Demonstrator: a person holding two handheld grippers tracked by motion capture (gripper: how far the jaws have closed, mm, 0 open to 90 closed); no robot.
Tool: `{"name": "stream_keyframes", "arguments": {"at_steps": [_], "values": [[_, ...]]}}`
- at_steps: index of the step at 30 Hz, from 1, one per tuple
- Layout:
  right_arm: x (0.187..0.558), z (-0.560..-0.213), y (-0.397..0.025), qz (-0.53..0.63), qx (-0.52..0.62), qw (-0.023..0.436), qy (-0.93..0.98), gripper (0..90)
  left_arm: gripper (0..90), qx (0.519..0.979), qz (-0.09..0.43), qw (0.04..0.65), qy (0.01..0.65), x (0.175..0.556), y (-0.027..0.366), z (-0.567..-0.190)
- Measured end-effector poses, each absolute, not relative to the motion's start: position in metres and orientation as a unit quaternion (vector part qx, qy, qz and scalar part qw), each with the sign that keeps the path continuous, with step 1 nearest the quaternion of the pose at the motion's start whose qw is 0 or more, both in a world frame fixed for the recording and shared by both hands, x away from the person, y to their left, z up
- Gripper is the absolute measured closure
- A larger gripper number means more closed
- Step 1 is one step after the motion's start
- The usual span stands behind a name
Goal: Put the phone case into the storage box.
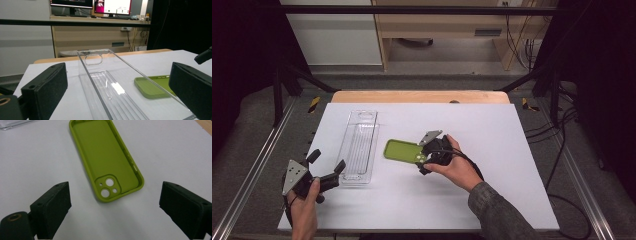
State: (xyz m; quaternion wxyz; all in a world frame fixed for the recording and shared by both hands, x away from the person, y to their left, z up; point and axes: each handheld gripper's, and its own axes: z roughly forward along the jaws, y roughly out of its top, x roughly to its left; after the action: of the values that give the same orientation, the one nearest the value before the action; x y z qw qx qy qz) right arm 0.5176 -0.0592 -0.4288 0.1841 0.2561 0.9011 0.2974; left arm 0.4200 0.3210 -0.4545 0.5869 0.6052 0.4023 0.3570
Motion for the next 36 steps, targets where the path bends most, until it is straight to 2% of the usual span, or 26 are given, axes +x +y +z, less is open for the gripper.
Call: {"name": "stream_keyframes", "arguments": {"at_steps": [7,10,12,13,14,15,21,30,36], "values": [[0.522,-0.431,-0.054,0.289,0.247,0.168,0.910,12.6,1.7,0.605,0.357,0.587,0.402,0.420,0.322,-0.454],[0.523,-0.431,-0.053,0.289,0.243,0.160,0.912,16.3,1.7,0.604,0.357,0.588,0.403,0.420,0.322,-0.454],[0.524,-0.430,-0.052,0.294,0.240,0.151,0.913,23.2,1.7,0.604,0.357,0.587,0.403,0.420,0.322,-0.454],[0.524,-0.430,-0.052,0.294,0.240,0.151,0.913,23.2,1.7,0.604,0.357,0.587,0.403,0.420,0.322,-0.454],[0.525,-0.430,-0.051,0.294,0.237,0.148,0.914,28.0,1.7,0.604,0.357,0.588,0.403,0.420,0.322,-0.454],[0.525,-0.430,-0.051,0.294,0.237,0.148,0.914,28.0,1.7,0.604,0.355,0.588,0.404,0.420,0.322,-0.455],[0.527,-0.431,-0.048,0.295,0.226,0.126,0.920,43.2,1.7,0.603,0.355,0.589,0.404,0.420,0.321,-0.455],[0.535,-0.438,-0.045,0.302,0.224,0.107,0.920,57.9,1.7,0.598,0.354,0.593,0.406,0.420,0.324,-0.453],[0.537,-0.445,-0.043,0.291,0.218,0.100,0.926,64.1,1.7,0.605,0.357,0.588,0.401,0.420,0.322,-0.453]]}}
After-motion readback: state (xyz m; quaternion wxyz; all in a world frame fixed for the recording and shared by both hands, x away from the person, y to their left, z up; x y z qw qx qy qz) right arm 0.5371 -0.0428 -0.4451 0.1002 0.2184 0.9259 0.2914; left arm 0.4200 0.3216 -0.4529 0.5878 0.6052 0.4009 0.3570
